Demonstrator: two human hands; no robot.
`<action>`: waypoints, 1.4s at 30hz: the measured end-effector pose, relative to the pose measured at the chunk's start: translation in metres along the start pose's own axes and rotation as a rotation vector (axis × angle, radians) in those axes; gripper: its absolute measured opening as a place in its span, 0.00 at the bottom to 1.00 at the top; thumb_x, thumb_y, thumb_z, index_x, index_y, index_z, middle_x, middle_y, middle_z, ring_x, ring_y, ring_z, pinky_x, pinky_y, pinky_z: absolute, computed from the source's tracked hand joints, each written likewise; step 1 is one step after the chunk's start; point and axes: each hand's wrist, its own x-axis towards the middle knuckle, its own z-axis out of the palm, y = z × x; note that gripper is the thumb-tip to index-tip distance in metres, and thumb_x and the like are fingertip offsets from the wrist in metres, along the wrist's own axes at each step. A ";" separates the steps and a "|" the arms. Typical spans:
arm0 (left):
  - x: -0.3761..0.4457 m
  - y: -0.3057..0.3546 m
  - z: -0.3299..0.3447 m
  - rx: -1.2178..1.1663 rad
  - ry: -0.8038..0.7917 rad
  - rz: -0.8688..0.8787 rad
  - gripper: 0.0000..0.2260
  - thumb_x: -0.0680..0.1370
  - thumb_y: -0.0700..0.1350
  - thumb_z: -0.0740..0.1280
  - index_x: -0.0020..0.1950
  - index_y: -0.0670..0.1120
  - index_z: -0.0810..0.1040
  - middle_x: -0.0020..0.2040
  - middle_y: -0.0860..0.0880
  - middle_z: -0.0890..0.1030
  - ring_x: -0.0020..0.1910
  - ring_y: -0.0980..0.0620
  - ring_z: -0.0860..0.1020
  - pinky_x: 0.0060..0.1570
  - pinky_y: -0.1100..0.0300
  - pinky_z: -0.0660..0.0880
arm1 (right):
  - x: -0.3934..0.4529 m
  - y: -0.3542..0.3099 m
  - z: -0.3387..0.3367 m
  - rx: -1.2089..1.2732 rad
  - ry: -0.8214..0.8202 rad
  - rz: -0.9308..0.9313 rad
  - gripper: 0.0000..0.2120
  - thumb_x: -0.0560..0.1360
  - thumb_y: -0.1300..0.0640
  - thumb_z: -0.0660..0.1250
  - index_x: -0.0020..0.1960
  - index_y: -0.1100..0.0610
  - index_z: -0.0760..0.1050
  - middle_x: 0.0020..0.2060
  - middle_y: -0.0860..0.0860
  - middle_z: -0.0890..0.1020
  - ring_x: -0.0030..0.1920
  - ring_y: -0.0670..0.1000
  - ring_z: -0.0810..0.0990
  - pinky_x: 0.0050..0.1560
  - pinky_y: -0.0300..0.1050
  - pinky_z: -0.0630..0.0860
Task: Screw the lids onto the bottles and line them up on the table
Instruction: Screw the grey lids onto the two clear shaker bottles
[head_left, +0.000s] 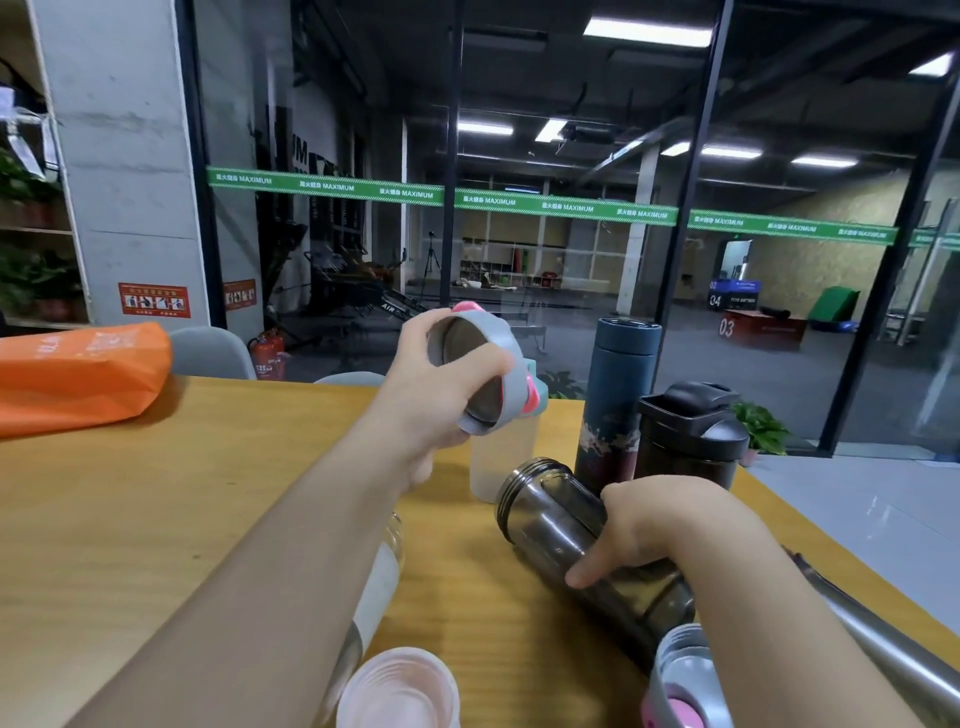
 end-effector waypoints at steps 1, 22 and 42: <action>0.000 -0.001 0.000 -0.045 0.003 -0.018 0.28 0.64 0.51 0.72 0.61 0.61 0.68 0.62 0.50 0.74 0.57 0.45 0.77 0.45 0.49 0.78 | 0.000 -0.001 0.001 -0.009 0.000 0.004 0.38 0.67 0.37 0.72 0.69 0.56 0.68 0.58 0.52 0.77 0.52 0.53 0.74 0.50 0.43 0.71; -0.009 -0.020 -0.008 -0.614 0.079 -0.281 0.29 0.70 0.46 0.75 0.68 0.48 0.68 0.65 0.44 0.73 0.56 0.42 0.76 0.67 0.42 0.68 | 0.011 -0.009 0.011 0.073 0.036 0.028 0.47 0.64 0.36 0.73 0.74 0.54 0.57 0.63 0.52 0.74 0.58 0.54 0.74 0.51 0.45 0.71; -0.003 -0.017 -0.021 -0.267 0.173 -0.080 0.59 0.45 0.64 0.81 0.70 0.43 0.65 0.70 0.46 0.69 0.68 0.49 0.71 0.71 0.49 0.63 | -0.018 -0.010 -0.014 0.354 0.343 -0.290 0.45 0.63 0.39 0.74 0.73 0.44 0.55 0.53 0.45 0.76 0.48 0.46 0.78 0.50 0.45 0.78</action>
